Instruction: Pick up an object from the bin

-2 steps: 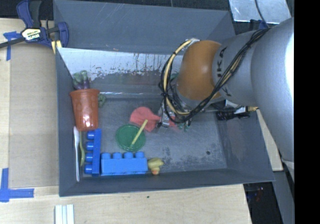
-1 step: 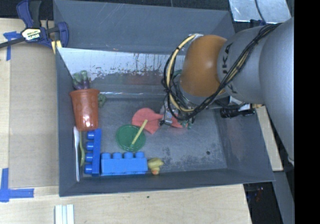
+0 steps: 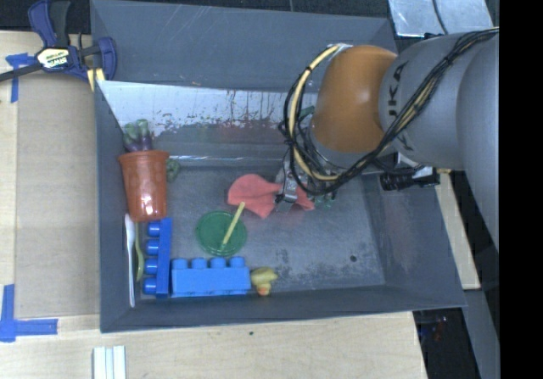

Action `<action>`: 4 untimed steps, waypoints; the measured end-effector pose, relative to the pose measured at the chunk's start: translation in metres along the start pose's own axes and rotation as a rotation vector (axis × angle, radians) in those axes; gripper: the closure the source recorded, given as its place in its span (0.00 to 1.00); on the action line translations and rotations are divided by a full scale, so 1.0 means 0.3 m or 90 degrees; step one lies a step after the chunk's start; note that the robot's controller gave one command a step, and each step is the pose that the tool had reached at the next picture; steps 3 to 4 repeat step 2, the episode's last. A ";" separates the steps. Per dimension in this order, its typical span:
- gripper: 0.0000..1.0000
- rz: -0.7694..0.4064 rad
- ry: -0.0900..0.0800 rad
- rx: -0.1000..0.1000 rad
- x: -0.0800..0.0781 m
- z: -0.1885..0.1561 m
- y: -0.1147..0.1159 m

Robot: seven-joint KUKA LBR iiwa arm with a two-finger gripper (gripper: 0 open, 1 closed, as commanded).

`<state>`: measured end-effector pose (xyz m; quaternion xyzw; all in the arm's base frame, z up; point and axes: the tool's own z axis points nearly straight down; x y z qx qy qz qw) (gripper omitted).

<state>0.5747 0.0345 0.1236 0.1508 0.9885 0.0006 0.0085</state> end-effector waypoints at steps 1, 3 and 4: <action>1.00 -0.001 0.000 0.000 -0.001 -0.076 -0.001; 1.00 -0.002 0.001 0.000 -0.003 -0.200 -0.001; 1.00 -0.002 0.001 0.000 -0.003 -0.200 -0.001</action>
Offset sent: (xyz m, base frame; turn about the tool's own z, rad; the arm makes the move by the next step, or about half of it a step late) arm 0.0002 0.0000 0.0793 -0.0010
